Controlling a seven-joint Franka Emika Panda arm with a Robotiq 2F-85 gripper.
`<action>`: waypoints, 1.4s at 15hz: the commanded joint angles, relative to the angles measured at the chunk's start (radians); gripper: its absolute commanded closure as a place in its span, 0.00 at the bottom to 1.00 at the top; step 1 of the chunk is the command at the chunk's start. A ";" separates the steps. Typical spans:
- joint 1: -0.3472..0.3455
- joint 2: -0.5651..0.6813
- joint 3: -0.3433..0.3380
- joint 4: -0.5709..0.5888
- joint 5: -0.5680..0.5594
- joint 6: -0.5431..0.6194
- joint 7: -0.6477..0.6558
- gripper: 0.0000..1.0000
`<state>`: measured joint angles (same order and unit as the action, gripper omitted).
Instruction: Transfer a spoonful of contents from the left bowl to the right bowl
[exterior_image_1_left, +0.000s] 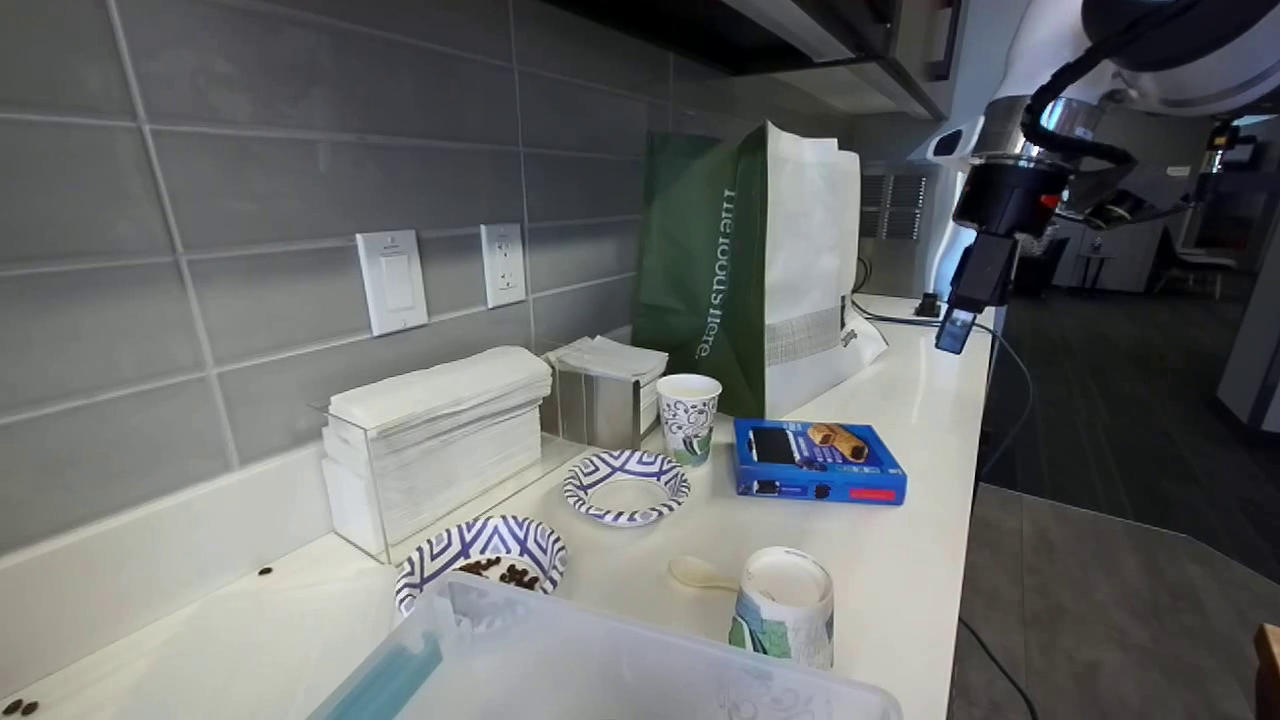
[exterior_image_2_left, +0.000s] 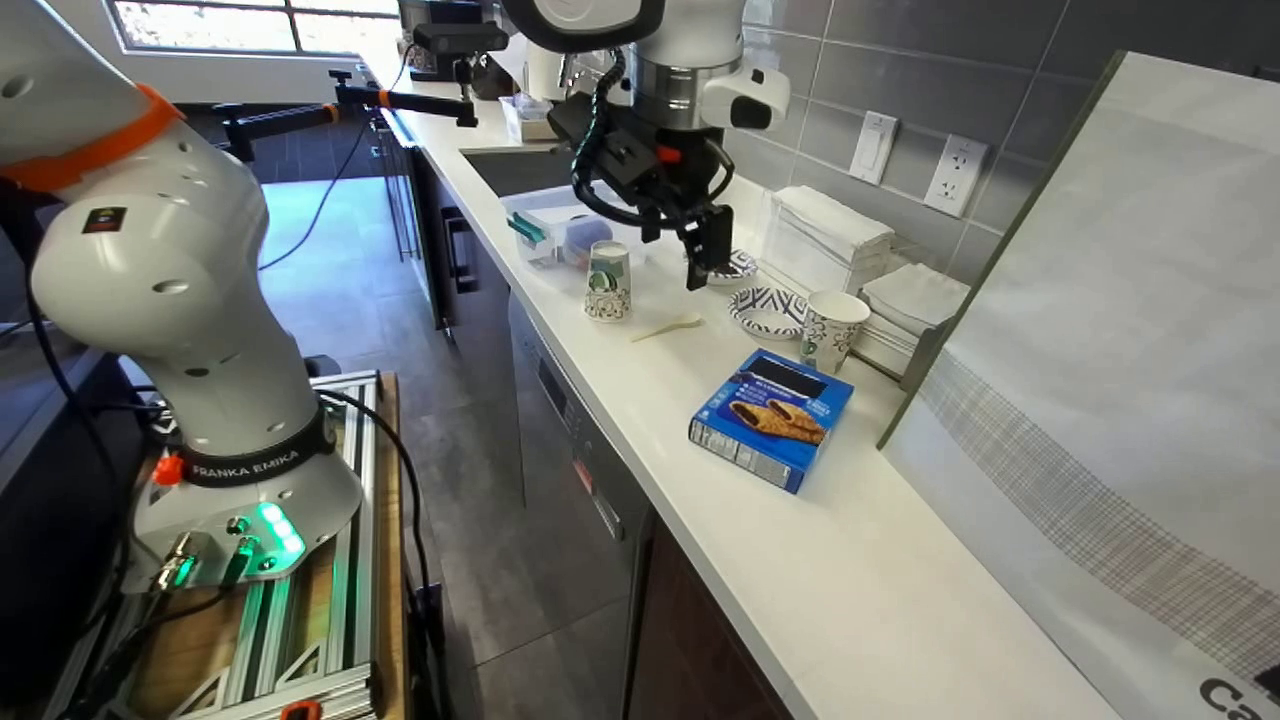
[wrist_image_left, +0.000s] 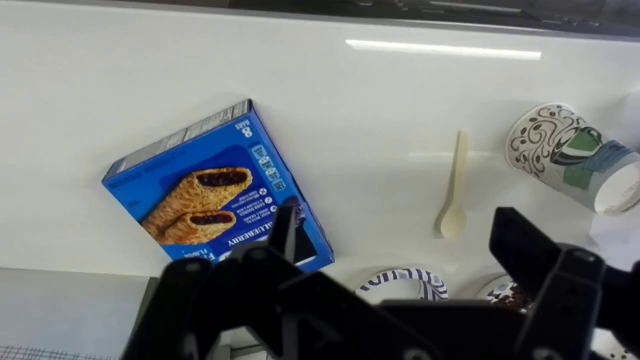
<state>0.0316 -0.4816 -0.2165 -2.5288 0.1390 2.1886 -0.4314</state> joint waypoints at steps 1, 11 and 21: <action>-0.001 -0.003 0.088 -0.045 0.005 0.140 0.120 0.00; -0.005 0.104 0.298 -0.185 -0.106 0.565 0.389 0.00; -0.095 0.337 0.465 -0.148 -0.322 0.746 0.639 0.00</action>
<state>-0.0124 -0.2293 0.1909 -2.7146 -0.1085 2.9039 0.1203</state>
